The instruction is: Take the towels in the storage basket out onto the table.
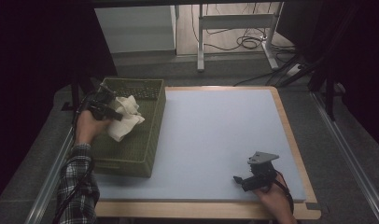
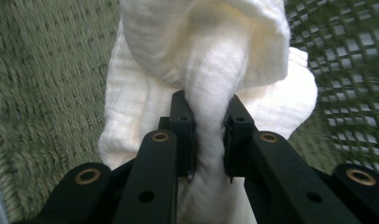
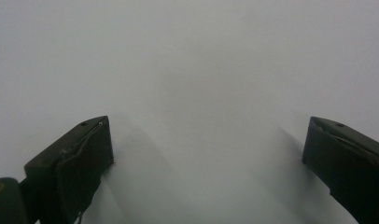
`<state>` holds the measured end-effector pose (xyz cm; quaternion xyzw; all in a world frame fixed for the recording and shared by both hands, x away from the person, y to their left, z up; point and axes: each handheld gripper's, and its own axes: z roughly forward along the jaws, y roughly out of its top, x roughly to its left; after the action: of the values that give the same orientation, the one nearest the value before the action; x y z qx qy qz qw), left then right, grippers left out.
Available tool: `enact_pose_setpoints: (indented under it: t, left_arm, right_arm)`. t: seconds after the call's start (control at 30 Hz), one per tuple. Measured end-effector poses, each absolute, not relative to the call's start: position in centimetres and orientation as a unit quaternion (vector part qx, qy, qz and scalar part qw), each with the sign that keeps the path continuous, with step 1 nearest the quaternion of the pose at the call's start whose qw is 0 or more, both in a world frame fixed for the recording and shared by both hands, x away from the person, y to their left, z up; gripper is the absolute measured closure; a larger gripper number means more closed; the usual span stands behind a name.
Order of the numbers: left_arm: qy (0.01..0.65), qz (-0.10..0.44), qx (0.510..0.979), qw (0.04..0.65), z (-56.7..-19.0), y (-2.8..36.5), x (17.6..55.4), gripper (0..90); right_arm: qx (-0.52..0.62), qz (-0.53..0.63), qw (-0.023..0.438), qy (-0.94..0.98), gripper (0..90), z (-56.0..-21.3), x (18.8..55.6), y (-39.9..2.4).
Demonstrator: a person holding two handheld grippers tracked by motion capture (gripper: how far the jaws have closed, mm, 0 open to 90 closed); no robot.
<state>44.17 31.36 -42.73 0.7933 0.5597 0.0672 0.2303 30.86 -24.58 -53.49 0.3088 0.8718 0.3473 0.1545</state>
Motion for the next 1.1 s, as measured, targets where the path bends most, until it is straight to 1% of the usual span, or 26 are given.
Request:
enact_pose_setpoints:
  t: [0.2, 0.67, 0.87, 1.1]
  left_arm:
    - [0.539, 0.074, 0.801, 0.250, -40.8, 30.9, 42.8, 78.0]
    - [0.506, 0.073, 0.814, 0.278, -38.0, 29.4, 41.1, 77.9]
    - [0.480, 0.079, 0.823, 0.295, -36.5, 27.4, 40.5, 77.7]
    - [0.456, 0.079, 0.834, 0.300, -35.7, 25.2, 40.6, 77.5]
  right_arm:
    - [0.309, 0.347, 0.155, 0.872, 2.0, -53.5, 30.9, -24.6]
    - [0.309, 0.347, 0.155, 0.872, 2.0, -53.5, 30.8, -24.6]
    - [0.309, 0.347, 0.155, 0.872, 2.0, -53.5, 30.9, -24.6]
    - [0.309, 0.347, 0.155, 0.872, 2.0, -53.5, 30.8, -24.6]
